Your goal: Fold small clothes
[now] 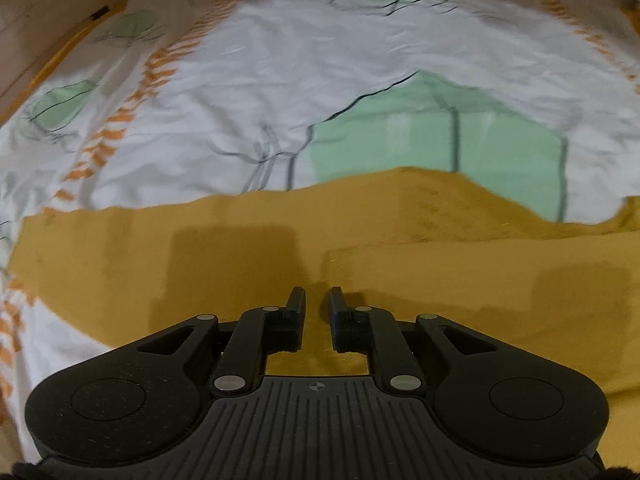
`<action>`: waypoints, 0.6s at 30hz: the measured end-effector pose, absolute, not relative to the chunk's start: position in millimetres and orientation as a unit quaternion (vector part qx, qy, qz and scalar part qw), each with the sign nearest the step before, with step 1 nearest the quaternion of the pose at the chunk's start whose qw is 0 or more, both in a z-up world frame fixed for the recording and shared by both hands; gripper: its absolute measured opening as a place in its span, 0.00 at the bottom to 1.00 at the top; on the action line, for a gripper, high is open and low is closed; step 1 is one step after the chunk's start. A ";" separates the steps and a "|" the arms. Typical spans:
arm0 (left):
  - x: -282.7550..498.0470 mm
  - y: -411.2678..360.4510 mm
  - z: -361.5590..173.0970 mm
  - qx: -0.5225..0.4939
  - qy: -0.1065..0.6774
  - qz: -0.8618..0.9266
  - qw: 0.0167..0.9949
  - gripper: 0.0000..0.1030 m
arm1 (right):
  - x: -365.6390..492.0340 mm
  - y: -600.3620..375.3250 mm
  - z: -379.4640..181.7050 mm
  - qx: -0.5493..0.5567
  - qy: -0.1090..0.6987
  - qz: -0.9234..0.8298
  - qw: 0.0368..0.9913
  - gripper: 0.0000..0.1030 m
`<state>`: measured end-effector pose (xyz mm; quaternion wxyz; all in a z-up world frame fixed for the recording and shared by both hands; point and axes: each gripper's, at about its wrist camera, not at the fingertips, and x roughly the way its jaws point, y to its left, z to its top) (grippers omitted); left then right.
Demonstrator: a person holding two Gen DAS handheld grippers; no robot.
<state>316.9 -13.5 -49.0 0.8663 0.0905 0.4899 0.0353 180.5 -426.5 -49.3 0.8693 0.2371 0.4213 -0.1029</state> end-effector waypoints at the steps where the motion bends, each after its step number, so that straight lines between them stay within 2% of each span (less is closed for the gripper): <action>1: 315.9 -10.6 -48.8 0.090 0.491 0.038 0.866 0.13 | 180.5 -425.8 -49.2 0.238 0.421 -0.103 0.869 0.94; 7: 283.1 -1.0 -32.8 0.067 0.497 0.003 0.865 0.13 | 181.5 -419.7 -50.8 0.234 0.426 -0.095 0.869 0.94; 18: 195.9 -35.2 -31.0 0.070 0.507 -0.109 0.852 0.14 | 182.2 -382.9 -62.4 0.205 0.457 -0.055 0.864 0.94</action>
